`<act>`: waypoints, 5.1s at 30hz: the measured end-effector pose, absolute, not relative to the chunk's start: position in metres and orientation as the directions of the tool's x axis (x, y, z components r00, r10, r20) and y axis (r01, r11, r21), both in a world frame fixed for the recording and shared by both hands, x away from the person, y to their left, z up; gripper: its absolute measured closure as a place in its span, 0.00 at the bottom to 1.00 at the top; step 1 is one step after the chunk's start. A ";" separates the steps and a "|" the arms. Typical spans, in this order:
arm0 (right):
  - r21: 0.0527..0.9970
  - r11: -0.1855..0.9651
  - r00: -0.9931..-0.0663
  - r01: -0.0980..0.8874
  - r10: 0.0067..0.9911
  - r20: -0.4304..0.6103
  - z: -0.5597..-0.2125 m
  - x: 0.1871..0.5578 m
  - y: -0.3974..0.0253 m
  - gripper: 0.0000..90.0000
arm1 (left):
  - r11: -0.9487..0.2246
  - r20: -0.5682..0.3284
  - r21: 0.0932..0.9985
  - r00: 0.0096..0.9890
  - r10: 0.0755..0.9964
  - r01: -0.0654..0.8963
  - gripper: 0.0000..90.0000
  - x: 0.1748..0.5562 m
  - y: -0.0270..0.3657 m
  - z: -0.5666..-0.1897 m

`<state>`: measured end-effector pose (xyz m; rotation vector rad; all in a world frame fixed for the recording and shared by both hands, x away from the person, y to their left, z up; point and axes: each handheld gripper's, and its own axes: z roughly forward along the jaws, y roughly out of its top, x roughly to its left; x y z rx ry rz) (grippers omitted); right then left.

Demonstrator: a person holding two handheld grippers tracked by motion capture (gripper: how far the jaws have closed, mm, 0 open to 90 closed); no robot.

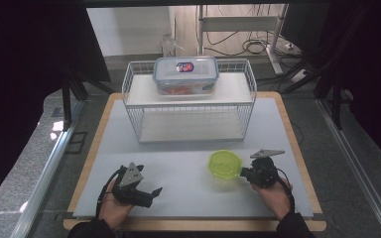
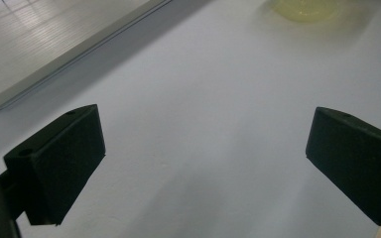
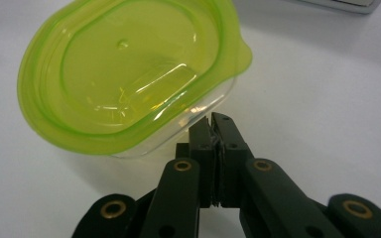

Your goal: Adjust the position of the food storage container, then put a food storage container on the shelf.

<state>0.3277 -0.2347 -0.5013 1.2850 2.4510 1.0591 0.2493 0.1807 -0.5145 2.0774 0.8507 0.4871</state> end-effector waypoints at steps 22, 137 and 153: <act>0.679 0.367 -0.610 0.636 0.778 0.151 -0.510 0.368 -0.222 0.99 | -0.442 0.043 0.800 0.697 0.716 0.404 0.02 0.250 0.180 -0.516; 0.692 0.400 -0.751 0.601 0.579 0.318 -0.493 0.350 -0.152 0.34 | -0.476 0.075 0.781 0.695 0.715 0.404 0.02 0.241 0.187 -0.518; 0.629 0.355 -0.700 0.692 0.543 0.463 -0.493 0.366 -0.147 0.67 | -0.478 0.079 0.781 0.697 0.713 0.401 0.02 0.241 0.186 -0.518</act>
